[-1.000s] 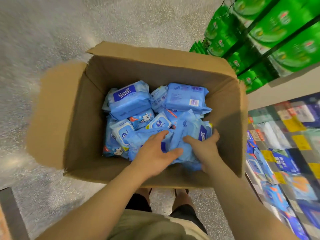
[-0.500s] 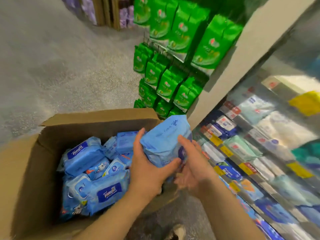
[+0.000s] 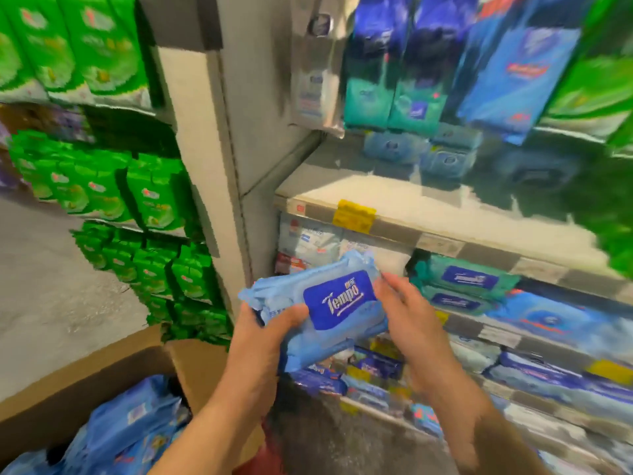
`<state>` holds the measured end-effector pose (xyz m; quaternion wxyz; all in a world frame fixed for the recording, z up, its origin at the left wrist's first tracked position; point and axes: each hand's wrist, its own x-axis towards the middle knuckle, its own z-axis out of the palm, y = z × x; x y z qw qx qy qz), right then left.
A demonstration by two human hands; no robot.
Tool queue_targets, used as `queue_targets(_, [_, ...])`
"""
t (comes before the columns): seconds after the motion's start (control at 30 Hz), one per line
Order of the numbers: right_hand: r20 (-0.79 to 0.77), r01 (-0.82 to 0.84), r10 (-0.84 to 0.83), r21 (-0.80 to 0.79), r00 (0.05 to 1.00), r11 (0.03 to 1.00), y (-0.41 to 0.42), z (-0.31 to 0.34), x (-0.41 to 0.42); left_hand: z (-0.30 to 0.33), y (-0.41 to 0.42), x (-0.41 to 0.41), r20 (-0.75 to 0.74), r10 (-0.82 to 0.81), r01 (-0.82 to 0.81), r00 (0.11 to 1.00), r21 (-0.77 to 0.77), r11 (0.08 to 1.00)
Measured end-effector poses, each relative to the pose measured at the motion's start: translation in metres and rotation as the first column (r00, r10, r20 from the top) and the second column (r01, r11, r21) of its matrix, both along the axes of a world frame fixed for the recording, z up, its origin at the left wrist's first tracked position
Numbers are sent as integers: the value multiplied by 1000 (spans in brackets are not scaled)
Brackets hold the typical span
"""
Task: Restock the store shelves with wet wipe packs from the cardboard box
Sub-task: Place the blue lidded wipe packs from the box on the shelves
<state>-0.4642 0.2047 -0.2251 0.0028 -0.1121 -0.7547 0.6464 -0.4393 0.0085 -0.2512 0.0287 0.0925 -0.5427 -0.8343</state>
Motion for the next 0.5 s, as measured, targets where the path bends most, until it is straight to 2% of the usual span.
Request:
queue_targets(0.1, [7,0,-1,61,1000,998,52,14,-1,12,44,-14,-6,-149,149,989,23,989])
queue_targets(0.17, [11,23,-23,22,1000,999,85,21,1,22,79,-24,-6,-238,238,971,-6,971])
queue_targets(0.27, [-27,127,-125,94,992,987,122,28,2,38,121,-39,16,-333,332,943,-101,938])
queue_targets(0.37, [-84,238,-233,50,969,970,152,33,-2,56,153,-58,67,-371,374,926,-295,880])
queue_targets(0.5, [-171,317,-311,8,935,948,185,42,-11,86,183,-91,-1,-509,408,861,-595,692])
